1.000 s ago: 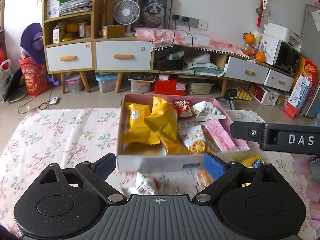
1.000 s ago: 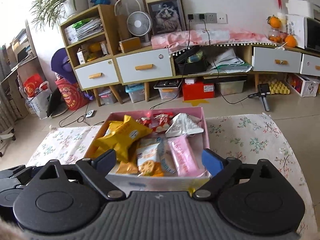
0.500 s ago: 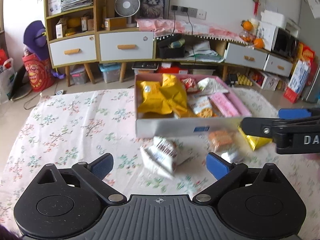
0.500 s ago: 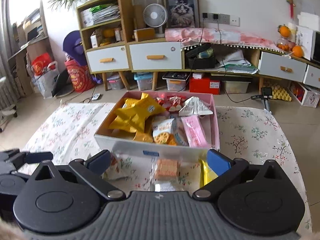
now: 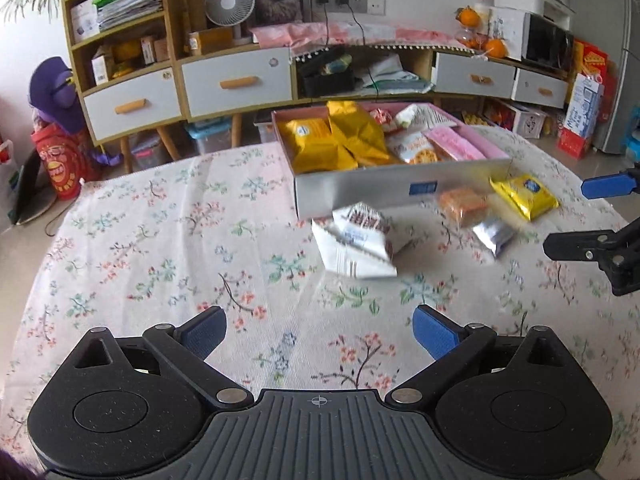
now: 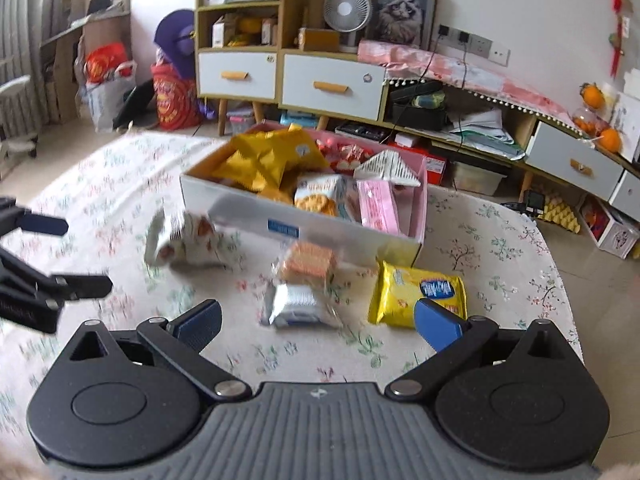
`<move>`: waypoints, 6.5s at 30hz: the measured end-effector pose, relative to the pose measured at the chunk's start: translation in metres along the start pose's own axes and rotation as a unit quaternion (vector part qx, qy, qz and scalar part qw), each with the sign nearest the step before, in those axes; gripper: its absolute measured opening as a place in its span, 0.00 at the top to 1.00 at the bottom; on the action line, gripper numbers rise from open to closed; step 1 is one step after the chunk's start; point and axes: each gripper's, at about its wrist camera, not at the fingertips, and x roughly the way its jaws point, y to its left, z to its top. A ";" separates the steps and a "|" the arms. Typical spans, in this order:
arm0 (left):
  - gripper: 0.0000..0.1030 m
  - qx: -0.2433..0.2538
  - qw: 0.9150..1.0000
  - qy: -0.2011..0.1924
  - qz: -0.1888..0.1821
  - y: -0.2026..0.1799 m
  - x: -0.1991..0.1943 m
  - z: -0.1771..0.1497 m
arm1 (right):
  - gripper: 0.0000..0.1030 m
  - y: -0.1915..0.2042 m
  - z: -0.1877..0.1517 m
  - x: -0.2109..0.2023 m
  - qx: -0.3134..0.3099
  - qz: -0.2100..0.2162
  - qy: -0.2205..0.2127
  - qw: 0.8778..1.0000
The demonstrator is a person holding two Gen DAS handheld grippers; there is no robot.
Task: Organize snacks
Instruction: 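Withdraw both tools from the box toward the remaining snacks, then grasp the white printed bag with the left tool while the right tool grasps the silver foil pack, then carry the white bag and silver pack over the box with both tools, then lower both packs into the box and open both tools, then withdraw both tools from the box toward the wafer cake and biscuit pack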
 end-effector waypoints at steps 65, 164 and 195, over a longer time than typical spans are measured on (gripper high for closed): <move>0.51 -0.043 0.997 -0.016 -0.058 -0.020 0.053 0.031 | 0.63 -0.002 -0.009 0.045 0.004 0.079 0.007 0.997; 0.12 -0.063 0.998 -0.020 -0.010 -0.022 0.089 0.101 | 0.21 -0.062 0.063 0.067 0.256 0.054 -0.025 0.965; 0.03 -0.044 0.998 -0.021 -0.028 -0.081 0.066 0.051 | 0.00 -0.086 0.000 0.031 0.181 -0.056 0.014 0.982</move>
